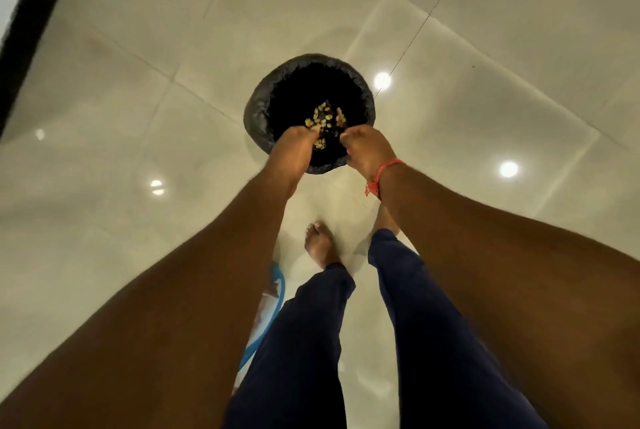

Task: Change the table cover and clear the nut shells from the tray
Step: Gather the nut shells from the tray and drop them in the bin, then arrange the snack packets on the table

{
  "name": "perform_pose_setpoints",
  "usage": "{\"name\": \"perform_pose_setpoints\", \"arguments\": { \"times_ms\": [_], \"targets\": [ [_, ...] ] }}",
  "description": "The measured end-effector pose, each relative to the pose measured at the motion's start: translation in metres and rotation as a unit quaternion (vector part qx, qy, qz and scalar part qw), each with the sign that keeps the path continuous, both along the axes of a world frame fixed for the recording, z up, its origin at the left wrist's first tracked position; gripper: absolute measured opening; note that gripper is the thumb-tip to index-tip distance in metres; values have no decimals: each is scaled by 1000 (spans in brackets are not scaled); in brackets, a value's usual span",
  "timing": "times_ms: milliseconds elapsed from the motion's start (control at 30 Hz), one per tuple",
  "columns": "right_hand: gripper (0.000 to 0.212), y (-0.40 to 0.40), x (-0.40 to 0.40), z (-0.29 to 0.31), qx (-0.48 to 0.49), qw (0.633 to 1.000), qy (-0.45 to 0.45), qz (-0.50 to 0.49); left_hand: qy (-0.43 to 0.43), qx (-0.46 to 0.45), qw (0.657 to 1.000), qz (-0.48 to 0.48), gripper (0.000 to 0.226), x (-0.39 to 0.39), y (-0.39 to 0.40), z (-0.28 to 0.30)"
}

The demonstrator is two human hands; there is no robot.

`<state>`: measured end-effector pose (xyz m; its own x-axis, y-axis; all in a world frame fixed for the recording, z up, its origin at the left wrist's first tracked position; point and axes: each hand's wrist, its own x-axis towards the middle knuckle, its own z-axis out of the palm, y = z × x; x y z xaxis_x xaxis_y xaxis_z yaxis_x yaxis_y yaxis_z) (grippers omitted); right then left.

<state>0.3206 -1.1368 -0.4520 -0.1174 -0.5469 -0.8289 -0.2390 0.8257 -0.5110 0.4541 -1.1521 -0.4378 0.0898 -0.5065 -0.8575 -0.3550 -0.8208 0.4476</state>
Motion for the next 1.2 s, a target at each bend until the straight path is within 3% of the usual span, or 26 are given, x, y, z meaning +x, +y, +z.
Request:
{"name": "perform_pose_setpoints", "arguments": {
  "times_ms": [100, 167, 333, 500, 633, 733, 867, 1033, 1200],
  "targets": [
    [21, 29, -13, 68, -22, 999, 16, 19, -14, -48, 995, -83, 23, -1, 25, 66],
    [25, 51, -25, 117, -41, 997, 39, 47, -32, -61, 987, -143, 41, -6, 44, 109],
    [37, 126, -73, 246, -77, 991, 107, 28, -36, -74, 933, -350, 64, -51, 95, 219],
    [48, 214, -145, 344, -85, 973, 212, 11, -6, -185, 818, -545, 71, -141, 146, 303],
    [53, 302, -199, 397, -90, 947, 306, -27, -38, -323, 668, -669, 71, -212, 194, 354],
    [60, 379, -222, 419, -102, 914, 388, -61, -82, -415, 573, -702, 72, -246, 242, 384],
    [75, 519, -234, 432, -73, 863, 493, -81, -93, -503, 484, -710, 80, -271, 344, 399],
    [87, 713, -236, 436, -9, 829, 537, -158, -30, -582, 370, -724, 85, -299, 509, 408],
    [90, 849, -219, 428, 67, 809, 527, -252, 19, -588, 288, -756, 85, -325, 632, 412]
  ]
}}
